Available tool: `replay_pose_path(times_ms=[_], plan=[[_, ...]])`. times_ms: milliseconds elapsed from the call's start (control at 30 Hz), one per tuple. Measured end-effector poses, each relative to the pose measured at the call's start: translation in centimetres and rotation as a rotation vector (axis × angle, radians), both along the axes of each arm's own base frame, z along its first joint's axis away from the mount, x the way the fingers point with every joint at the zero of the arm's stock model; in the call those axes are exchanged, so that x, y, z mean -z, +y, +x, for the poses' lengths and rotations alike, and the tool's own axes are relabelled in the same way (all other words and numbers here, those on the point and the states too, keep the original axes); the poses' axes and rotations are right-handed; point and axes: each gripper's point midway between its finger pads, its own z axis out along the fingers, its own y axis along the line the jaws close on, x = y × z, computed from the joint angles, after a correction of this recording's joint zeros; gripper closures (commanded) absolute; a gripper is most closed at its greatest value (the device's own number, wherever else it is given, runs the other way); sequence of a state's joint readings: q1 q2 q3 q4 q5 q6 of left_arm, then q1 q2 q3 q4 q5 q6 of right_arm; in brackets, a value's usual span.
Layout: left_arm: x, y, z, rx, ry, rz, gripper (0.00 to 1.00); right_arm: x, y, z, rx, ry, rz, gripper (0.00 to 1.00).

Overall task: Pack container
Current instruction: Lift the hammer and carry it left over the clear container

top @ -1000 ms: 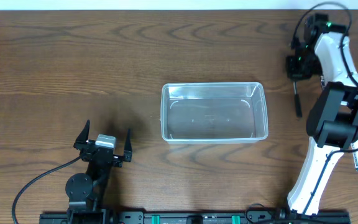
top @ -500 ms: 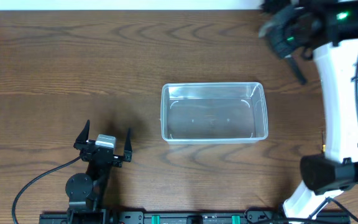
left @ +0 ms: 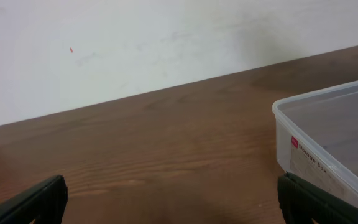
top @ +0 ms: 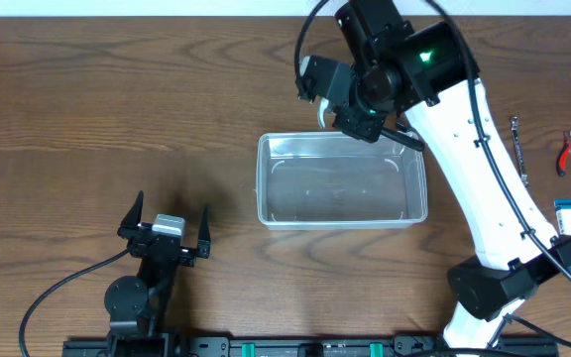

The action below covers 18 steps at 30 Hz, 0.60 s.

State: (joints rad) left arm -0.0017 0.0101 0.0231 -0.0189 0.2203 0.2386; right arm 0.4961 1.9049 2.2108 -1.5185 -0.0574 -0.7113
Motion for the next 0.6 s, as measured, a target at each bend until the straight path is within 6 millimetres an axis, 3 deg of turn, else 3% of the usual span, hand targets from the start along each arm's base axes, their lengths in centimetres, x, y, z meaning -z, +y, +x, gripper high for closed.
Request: replay_pose_path(times_ms=[233, 600], plan=[[0.0, 0.0, 0.0, 0.000, 0.000, 0.000, 0.02, 3.9, -0.5, -0.7, -0.052, 0.080, -0.064, 0.99], [0.0, 0.0, 0.0, 0.000, 0.000, 0.000, 0.02, 9.4, -0.1, 0.1, -0.103, 0.099, -0.093, 0.99]])
